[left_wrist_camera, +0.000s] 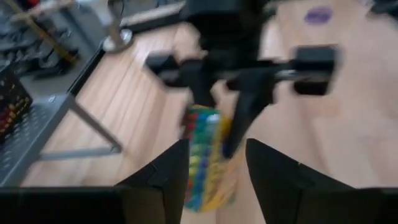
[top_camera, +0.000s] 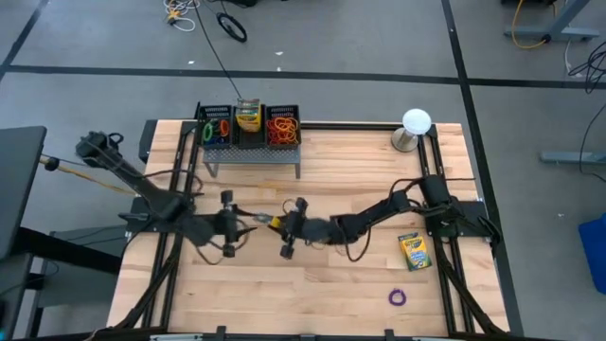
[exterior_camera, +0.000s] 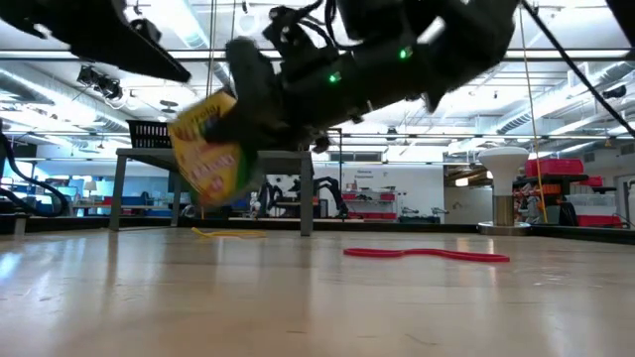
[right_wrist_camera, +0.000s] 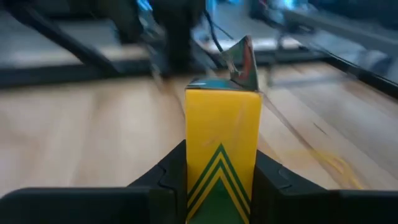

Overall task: Pick & Place Office Desk Supplies
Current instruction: Put the yellow crayon box into the middle black bin

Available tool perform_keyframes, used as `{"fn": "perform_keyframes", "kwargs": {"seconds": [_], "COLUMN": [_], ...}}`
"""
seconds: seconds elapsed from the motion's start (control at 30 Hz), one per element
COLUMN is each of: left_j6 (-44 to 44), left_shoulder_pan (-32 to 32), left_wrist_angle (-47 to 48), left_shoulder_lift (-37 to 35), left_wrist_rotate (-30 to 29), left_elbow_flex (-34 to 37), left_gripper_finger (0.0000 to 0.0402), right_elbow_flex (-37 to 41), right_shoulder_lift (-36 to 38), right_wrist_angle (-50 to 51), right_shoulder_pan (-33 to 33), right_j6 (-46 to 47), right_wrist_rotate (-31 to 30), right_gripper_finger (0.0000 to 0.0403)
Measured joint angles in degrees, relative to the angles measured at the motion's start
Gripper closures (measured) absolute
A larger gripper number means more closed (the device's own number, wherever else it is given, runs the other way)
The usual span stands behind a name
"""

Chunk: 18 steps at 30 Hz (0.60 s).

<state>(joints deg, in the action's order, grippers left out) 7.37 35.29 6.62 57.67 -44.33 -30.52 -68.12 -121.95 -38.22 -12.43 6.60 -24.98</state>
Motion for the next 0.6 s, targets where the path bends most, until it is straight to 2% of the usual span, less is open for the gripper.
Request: {"fn": "perform_keyframes", "kwargs": {"seconds": [0.13, 0.23, 0.37, 0.6], "left_j6": [-2.6, -2.9, -3.3, -3.5], "left_shoulder_pan": [1.8, 1.9, 1.9, 1.8], "left_wrist_angle": [-7.0, -8.3, -8.3, -8.2], "left_shoulder_lift": [-6.5, -10.2, -12.2, -11.6], "left_wrist_rotate": [0.9, 0.9, 0.9, 0.9], "left_elbow_flex": [5.1, 6.2, 6.2, 6.2], "left_gripper_finger": [0.0251, 0.0256, 0.0257, 0.0257], "right_elbow_flex": [1.4, 1.4, 1.4, 1.4], "right_shoulder_lift": [-3.1, -5.5, -7.5, -7.5], "right_wrist_angle": [-8.2, -11.6, -13.9, -13.1], "right_shoulder_pan": [3.5, 5.3, 6.4, 6.6], "right_j6": [-1.2, -1.5, -2.6, -3.8], "right_wrist_rotate": [6.7, 10.3, 11.9, 13.0], "right_gripper_finger": [0.0293, 0.0293, 0.0293, 0.0293]}}
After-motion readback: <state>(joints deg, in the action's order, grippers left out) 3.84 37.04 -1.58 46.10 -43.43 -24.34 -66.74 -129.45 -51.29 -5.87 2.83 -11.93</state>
